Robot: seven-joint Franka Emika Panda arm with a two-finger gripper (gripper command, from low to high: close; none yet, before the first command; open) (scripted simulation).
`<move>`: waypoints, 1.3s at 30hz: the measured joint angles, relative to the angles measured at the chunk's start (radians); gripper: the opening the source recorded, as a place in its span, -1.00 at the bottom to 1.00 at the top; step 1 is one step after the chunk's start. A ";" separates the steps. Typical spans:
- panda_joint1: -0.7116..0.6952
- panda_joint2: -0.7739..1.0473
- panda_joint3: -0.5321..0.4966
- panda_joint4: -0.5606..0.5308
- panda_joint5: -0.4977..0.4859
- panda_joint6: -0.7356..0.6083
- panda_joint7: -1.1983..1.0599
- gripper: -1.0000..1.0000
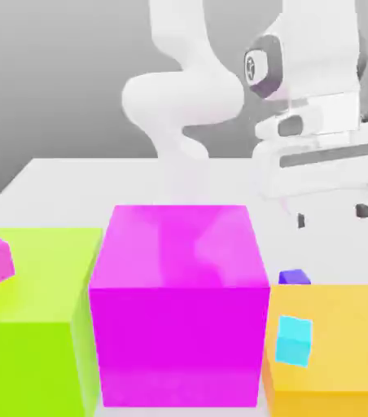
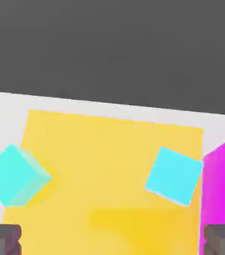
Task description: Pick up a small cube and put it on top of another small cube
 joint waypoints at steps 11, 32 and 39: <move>0.406 0.485 -0.349 -0.084 -0.466 0.384 0.456 0.00; 0.362 0.236 -0.251 -0.014 -0.212 0.064 0.139 -1.00; 0.344 0.302 -0.265 0.237 -0.230 -0.124 -0.108 -1.00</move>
